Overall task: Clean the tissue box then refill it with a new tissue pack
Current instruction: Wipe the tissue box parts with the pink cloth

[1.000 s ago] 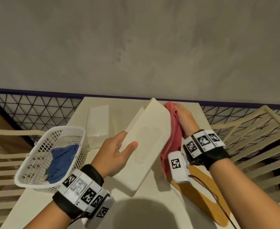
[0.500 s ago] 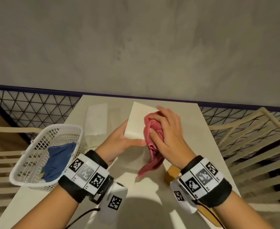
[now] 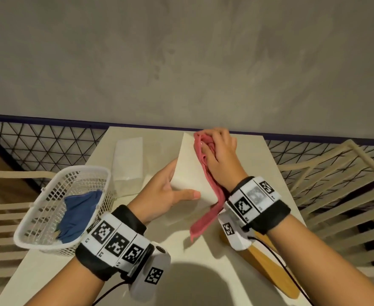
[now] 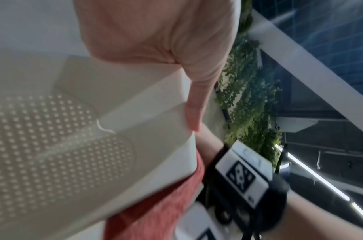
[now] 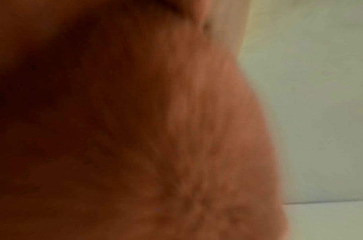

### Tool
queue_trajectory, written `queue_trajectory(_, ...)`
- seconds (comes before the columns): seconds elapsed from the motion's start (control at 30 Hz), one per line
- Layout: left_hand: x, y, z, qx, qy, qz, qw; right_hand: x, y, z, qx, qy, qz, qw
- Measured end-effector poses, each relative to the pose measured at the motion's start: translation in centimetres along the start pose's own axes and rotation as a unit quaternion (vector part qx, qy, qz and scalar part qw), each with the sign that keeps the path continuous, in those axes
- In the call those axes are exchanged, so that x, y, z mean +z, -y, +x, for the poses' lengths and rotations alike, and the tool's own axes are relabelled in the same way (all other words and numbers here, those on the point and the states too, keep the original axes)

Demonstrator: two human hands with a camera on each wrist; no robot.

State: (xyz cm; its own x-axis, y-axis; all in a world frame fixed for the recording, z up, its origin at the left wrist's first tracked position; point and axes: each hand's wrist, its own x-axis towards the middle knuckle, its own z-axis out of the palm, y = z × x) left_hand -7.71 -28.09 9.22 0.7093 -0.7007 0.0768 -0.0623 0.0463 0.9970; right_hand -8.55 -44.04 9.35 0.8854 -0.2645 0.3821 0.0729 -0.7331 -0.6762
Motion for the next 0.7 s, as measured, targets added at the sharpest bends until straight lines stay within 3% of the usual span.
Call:
queue_trajectory(0.17,-1.2,-0.7,0.2,0.002,0.008,0.011,1.000,0.9,1.4,-4.9,-0.149,0.058,0.070,0.985)
queue_trajectory(0.27,-0.9,-0.5,0.2,-0.019,0.028,0.047,0.998,1.3,2.0,-3.7,-0.184,0.073,0.079,0.977)
queue_trajectory(0.33,-0.8,-0.2,0.3,-0.036,0.036,0.056,0.997,1.4,1.5,-1.8,-0.149,0.049,0.059,0.986)
queue_trajectory(0.43,-0.6,0.3,0.4,-0.058,0.047,0.034,0.997,1.1,-0.5,0.3,-0.003,-0.003,0.072,0.997)
queue_trajectory(0.5,-0.3,0.6,0.4,-0.060,0.053,0.038,0.996,1.1,-0.8,1.0,0.056,-0.029,0.082,0.995)
queue_trajectory(0.6,-0.3,0.9,0.5,-0.068,0.047,0.043,0.996,1.2,0.3,1.3,0.038,-0.007,0.029,0.999)
queue_trajectory(0.7,-1.1,0.5,0.6,-0.051,0.037,0.048,0.997,0.6,0.6,1.6,0.027,0.006,0.058,0.998)
